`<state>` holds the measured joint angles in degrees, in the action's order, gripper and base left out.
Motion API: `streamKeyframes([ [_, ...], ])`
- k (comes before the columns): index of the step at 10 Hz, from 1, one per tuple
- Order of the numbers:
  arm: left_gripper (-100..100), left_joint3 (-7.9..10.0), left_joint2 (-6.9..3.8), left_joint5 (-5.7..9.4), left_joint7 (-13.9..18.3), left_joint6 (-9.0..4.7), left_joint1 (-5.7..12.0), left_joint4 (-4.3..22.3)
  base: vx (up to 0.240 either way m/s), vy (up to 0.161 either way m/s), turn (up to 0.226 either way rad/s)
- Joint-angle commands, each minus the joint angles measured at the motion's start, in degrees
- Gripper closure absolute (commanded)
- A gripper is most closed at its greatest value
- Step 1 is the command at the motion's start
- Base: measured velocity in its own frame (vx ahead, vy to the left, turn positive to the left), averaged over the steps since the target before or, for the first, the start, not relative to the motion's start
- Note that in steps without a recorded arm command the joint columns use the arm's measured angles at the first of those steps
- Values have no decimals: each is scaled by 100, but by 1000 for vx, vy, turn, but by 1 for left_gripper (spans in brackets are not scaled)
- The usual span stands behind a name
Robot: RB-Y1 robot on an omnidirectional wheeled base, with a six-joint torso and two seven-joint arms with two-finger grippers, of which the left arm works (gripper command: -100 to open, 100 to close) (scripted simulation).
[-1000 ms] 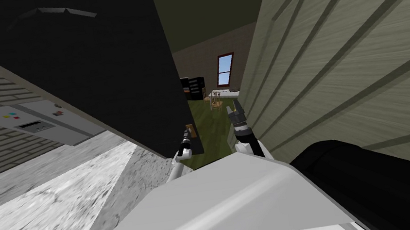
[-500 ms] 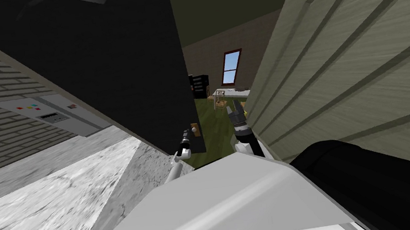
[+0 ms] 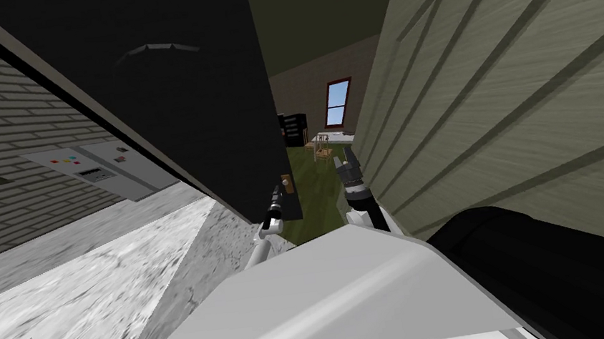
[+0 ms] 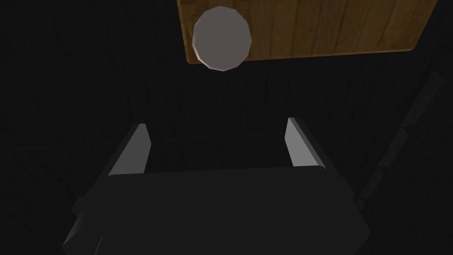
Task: Push the door open
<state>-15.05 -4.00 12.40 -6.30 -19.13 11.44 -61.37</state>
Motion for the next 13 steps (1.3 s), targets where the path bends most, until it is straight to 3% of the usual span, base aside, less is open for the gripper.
streamKeyframes([
  [1,-100,-53,41,6,14,22,-13,-33,-204,20,-5],
  [3,-100,-114,109,15,31,55,-23,-78,-226,0,-3],
  [5,-100,-71,66,7,20,18,4,-14,-5,-13,-18],
  [13,-100,34,107,-11,15,-50,83,110,201,-54,-21],
])
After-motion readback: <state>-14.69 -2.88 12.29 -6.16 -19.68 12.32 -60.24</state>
